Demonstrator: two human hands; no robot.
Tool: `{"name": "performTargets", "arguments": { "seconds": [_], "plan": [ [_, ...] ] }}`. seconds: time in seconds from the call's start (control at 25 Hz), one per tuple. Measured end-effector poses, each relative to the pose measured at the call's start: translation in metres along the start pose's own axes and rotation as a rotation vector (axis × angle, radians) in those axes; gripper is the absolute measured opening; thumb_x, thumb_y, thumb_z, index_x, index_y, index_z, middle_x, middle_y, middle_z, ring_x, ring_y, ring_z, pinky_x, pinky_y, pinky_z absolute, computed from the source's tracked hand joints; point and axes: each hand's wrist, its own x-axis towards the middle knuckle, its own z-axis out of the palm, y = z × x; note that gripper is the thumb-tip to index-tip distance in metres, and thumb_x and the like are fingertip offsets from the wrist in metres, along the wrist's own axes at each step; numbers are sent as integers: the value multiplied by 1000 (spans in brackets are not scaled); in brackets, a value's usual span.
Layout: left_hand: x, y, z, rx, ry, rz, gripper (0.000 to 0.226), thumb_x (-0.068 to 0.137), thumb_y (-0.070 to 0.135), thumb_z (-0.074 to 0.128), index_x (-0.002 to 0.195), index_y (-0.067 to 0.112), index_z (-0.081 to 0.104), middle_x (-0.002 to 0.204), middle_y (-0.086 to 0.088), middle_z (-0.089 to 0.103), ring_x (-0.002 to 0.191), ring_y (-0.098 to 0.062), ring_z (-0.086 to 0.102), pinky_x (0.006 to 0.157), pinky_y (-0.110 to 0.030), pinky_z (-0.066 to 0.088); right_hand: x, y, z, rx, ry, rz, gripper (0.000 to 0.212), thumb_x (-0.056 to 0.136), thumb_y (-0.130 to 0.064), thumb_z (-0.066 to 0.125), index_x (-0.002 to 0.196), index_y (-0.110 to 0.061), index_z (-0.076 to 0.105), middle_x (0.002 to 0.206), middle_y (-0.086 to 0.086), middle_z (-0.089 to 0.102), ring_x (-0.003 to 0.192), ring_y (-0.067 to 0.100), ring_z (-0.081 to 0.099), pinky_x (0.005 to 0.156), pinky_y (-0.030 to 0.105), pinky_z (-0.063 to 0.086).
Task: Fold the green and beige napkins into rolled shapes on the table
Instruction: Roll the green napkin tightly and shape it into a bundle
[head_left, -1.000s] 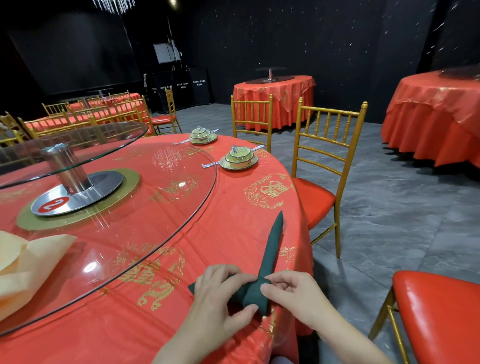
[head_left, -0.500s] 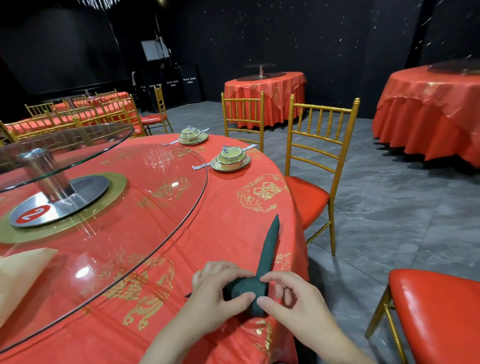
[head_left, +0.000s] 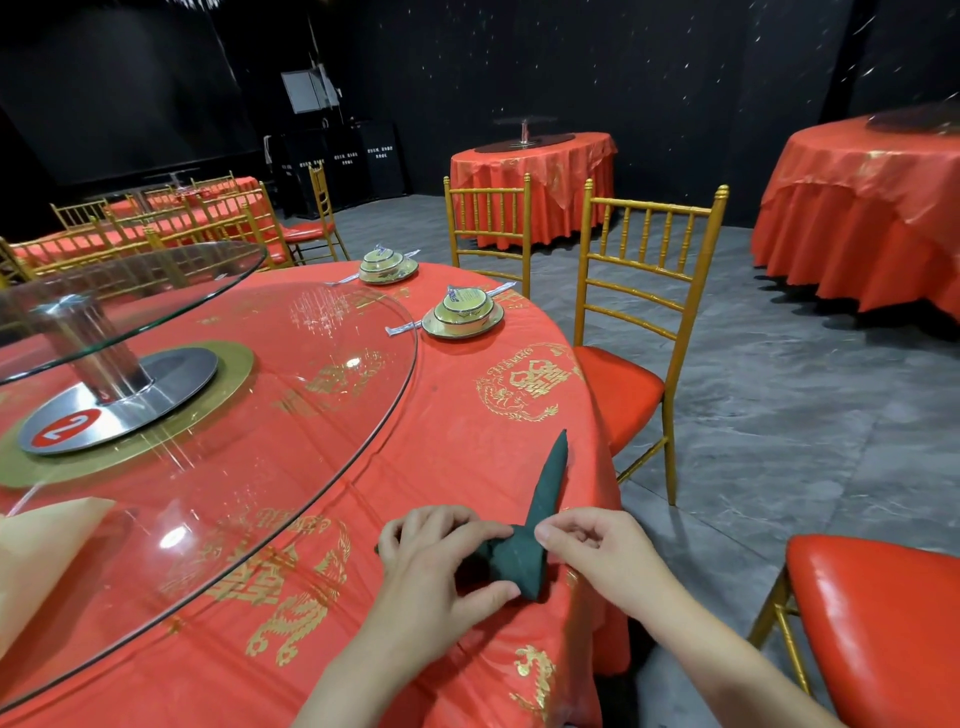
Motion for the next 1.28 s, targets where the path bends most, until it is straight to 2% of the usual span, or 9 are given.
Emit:
{"name": "performTargets", "arguments": {
  "seconds": [0.08, 0.16, 0.32, 0.48, 0.6, 0.8, 0.92, 1.08, 1.28],
  "plan": [
    [9, 2, 0, -1, -32, -29, 49, 66, 72, 52, 112, 55, 49, 98, 26, 46, 108, 8, 30, 98, -18, 5, 2, -1, -5, 3, -2, -41, 7, 77, -42, 71, 83, -38, 72, 63, -9, 53, 58, 12, 49, 63, 30, 46],
    [17, 4, -1, -1, -66, -50, 50, 63, 72, 49, 109, 53, 53, 97, 26, 46, 108, 8, 30, 97, -17, 6, -3, -2, -7, -27, -16, -112, 11, 81, -34, 69, 90, -41, 69, 65, -12, 48, 58, 4, 42, 62, 22, 41],
    [34, 6, -1, 55, -129, -58, 55, 60, 72, 38, 108, 53, 57, 96, 26, 45, 103, 3, 31, 90, -18, 7, -12, -6, -3, -221, -26, -188, 33, 67, -60, 59, 100, -53, 60, 81, -12, 52, 67, 7, 47, 72, 21, 44],
    [36, 5, 7, 35, -9, -31, 45, 68, 68, 46, 107, 48, 59, 103, 25, 48, 107, 2, 34, 102, -32, 10, 1, -7, -4, -190, 51, -138, 18, 74, -42, 68, 91, -47, 65, 70, -9, 50, 61, 2, 47, 65, 16, 38],
    [23, 1, 15, -7, 112, 17, 34, 74, 59, 57, 106, 46, 57, 107, 25, 49, 109, 3, 37, 103, -35, 13, 11, -6, -6, -112, 43, -62, 11, 78, -35, 69, 88, -39, 68, 62, -11, 46, 54, 2, 43, 61, 18, 38],
    [25, -3, 26, 14, 59, 50, 43, 76, 56, 57, 118, 49, 49, 112, 26, 46, 111, 3, 35, 100, -44, 23, 26, -2, -11, -31, 37, 2, 6, 83, -33, 67, 84, -33, 72, 56, -13, 46, 54, 0, 41, 61, 21, 39],
    [39, -4, 29, -11, 0, 14, 48, 75, 55, 55, 121, 53, 43, 112, 27, 47, 112, 4, 32, 103, -46, 21, 31, 1, -17, -6, 29, 7, 10, 88, -31, 62, 86, -35, 71, 62, -14, 60, 62, -2, 53, 69, 24, 46],
    [59, -6, 30, -40, -124, -8, 51, 74, 62, 45, 123, 59, 35, 113, 29, 42, 116, 5, 26, 109, -43, 9, 23, 2, -23, -36, 50, -38, 29, 91, -13, 52, 97, -39, 63, 58, -12, 48, 55, 1, 44, 61, 20, 40],
    [84, -5, 33, -32, -236, -29, 55, 70, 66, 31, 120, 55, 49, 114, 24, 39, 119, 1, 24, 111, -41, -1, 18, 1, -21, -136, 61, -127, 48, 84, -4, 50, 100, -49, 59, 75, -13, 50, 57, 6, 43, 62, 14, 37]
  ]
}}
